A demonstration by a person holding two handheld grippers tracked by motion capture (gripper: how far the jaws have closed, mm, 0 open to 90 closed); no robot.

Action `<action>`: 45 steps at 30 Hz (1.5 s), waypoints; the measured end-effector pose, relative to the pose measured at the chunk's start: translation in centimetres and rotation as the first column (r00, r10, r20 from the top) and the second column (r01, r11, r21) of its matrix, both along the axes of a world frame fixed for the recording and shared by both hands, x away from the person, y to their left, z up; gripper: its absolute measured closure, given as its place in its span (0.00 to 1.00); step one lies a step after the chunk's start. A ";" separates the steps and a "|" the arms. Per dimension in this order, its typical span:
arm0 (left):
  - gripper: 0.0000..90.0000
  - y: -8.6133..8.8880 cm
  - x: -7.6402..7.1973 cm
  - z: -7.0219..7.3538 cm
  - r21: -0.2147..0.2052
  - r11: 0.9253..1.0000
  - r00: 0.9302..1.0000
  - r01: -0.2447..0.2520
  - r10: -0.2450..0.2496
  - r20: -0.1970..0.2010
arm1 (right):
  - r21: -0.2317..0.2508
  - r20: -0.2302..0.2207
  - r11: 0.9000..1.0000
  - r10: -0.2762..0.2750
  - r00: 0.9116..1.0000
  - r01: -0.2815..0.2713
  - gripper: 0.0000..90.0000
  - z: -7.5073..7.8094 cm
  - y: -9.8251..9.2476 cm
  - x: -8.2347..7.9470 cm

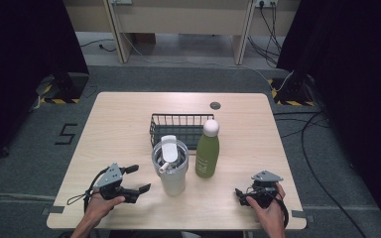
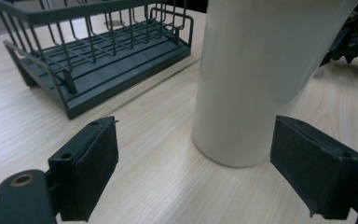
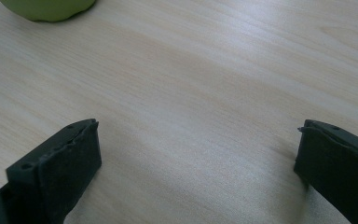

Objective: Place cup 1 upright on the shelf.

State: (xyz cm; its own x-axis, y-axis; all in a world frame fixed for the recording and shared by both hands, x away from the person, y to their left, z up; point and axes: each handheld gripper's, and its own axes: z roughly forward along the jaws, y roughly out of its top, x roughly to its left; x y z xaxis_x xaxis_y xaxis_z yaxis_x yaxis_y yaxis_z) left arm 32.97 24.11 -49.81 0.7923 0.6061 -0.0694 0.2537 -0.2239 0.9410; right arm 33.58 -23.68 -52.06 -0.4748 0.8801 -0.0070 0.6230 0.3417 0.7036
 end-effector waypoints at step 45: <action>0.11 -7.5 1.1 0.5 -0.037 0.995 0.993 0.090 -0.087 0.075 | -0.003 0.002 1.000 0.002 1.000 -0.002 0.00 0.0 0.0 0.1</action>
State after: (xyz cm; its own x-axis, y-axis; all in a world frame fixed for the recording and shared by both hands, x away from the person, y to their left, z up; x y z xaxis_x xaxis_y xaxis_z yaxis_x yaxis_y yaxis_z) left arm 34.09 16.63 -49.31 0.8467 0.5311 -0.0317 0.1643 -0.2044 0.9650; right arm 33.64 -23.70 -52.07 -0.4768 0.8789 -0.0109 0.6206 0.3454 0.7040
